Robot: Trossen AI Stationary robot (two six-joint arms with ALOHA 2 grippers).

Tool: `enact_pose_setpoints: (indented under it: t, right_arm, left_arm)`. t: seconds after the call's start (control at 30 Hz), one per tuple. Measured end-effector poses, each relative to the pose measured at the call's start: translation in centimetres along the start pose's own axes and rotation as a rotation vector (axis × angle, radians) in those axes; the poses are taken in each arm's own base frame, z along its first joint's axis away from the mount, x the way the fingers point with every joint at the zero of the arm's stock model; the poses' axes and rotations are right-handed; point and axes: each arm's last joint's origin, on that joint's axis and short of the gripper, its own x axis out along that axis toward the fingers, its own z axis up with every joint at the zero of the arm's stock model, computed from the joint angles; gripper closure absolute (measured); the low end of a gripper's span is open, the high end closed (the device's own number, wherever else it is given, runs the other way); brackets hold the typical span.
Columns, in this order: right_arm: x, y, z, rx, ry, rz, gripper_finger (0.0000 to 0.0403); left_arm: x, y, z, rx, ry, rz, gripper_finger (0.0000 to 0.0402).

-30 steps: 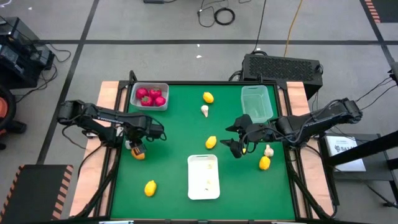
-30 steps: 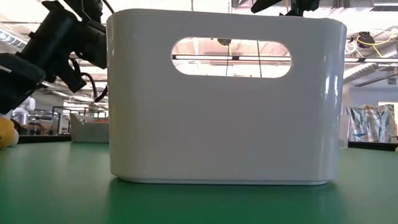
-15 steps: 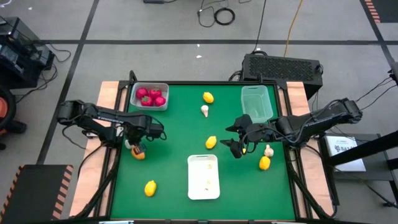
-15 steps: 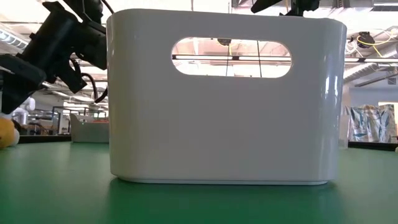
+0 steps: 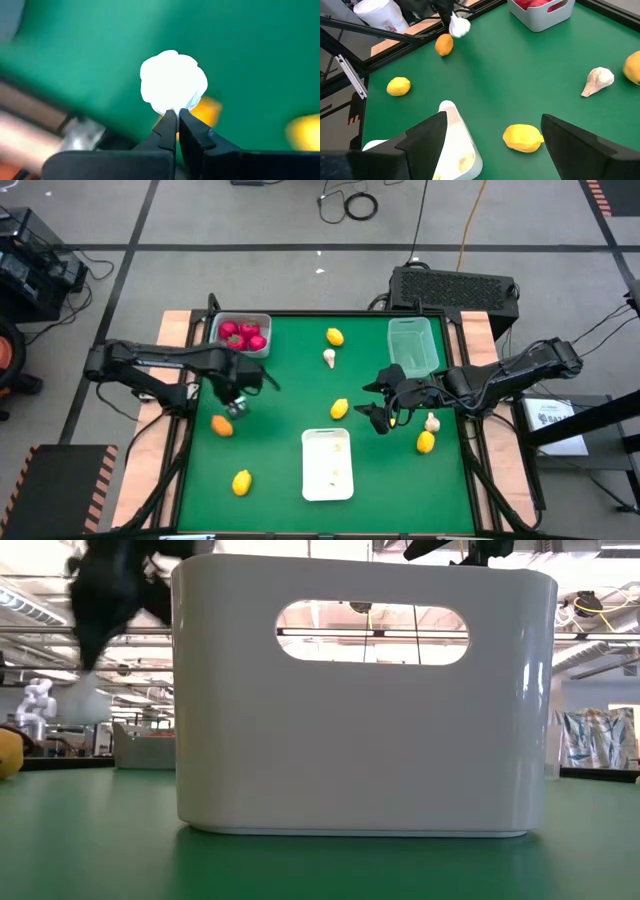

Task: Sort produce into baskets
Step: Put the middle left garlic into the white bin

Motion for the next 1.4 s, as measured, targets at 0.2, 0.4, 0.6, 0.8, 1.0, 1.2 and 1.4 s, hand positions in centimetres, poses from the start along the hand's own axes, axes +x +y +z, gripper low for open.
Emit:
enact_pose_setpoints:
  t: [0.2,0.4,0.6,0.8,1.0,1.2,1.4]
  right_arm:
    - [0.0,0.0,0.0,0.039,-0.005,0.003,0.0090]
    - [-0.1,0.3,-0.1,0.085,0.000,0.013,0.0090]
    - [-0.3,0.6,-0.4,0.114,0.011,0.025,0.0090]
    - [-0.4,1.0,-0.8,0.155,0.026,0.038,0.0090]
    - [-0.3,1.6,-1.2,0.269,0.110,0.122,0.0090]
    - [-1.1,3.5,-3.0,0.395,0.206,0.176,0.0090]
    - [-2.8,4.5,-5.2,0.484,0.321,0.146,0.0090]
  left_arm:
    - [-3.5,-4.0,3.1,0.112,-0.449,-0.374,0.0388]
    - [-3.0,-8.1,5.3,0.274,-0.609,-0.514,0.0388]
    - [-0.4,-11.6,7.2,0.399,-0.630,-0.550,0.0388]
    - [2.3,-14.3,8.2,0.482,-0.577,-0.645,0.0388]
    - [3.7,-16.0,7.7,0.570,-0.559,-0.639,0.0388]
    - [3.8,-17.0,6.6,0.675,-0.636,-0.540,0.0388]
    - [4.3,-17.1,6.8,0.642,-0.649,-0.496,0.0388]
